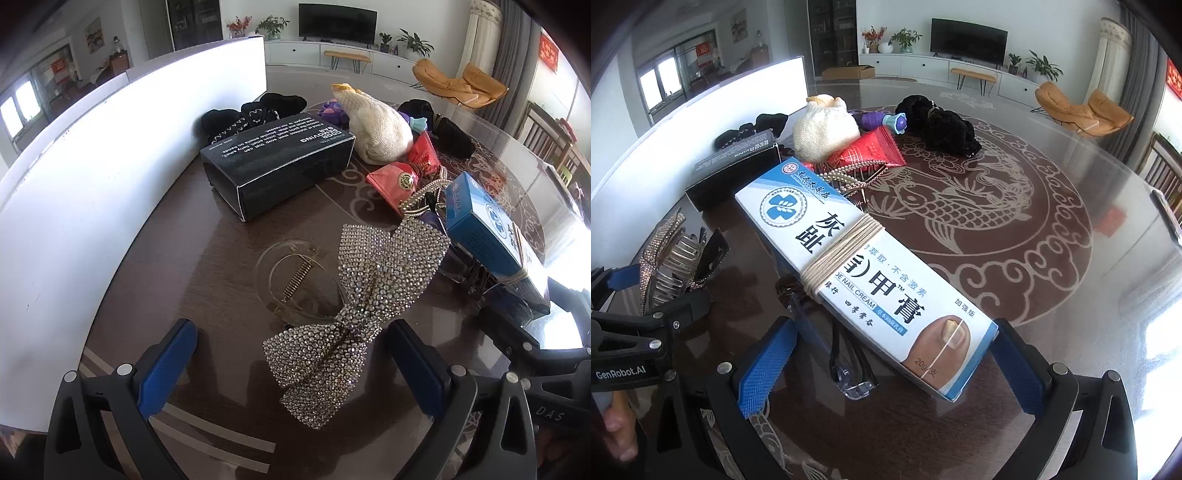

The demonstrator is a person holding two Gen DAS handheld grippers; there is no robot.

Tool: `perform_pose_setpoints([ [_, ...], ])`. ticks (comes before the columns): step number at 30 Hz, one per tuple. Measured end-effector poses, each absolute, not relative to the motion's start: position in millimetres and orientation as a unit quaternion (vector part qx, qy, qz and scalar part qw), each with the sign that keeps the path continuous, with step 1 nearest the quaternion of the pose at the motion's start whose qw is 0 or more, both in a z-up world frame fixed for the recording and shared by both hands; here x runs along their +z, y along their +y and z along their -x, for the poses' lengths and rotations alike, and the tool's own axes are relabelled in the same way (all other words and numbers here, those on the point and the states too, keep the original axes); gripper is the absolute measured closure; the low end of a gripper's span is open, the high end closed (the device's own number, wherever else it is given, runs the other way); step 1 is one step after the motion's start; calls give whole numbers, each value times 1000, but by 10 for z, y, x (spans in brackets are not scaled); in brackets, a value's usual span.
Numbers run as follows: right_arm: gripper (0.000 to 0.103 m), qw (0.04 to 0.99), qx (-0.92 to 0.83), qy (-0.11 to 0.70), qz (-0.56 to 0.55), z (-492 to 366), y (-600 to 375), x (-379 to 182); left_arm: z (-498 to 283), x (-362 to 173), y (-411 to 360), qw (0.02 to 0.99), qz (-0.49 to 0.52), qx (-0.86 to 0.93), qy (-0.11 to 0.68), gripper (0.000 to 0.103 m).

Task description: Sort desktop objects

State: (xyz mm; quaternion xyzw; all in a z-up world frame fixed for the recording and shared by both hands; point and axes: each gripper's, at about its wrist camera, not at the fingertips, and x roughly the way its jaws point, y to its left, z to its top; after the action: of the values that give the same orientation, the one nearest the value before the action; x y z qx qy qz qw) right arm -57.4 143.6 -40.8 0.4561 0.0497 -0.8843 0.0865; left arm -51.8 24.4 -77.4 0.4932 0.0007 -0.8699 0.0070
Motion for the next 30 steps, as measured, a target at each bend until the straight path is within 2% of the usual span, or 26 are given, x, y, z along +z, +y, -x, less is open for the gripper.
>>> perform_pose_setpoints([
  [30,0,78,-887,47,-453,569,1432,-409,574,-779,233,5,-470,-883,4,0],
])
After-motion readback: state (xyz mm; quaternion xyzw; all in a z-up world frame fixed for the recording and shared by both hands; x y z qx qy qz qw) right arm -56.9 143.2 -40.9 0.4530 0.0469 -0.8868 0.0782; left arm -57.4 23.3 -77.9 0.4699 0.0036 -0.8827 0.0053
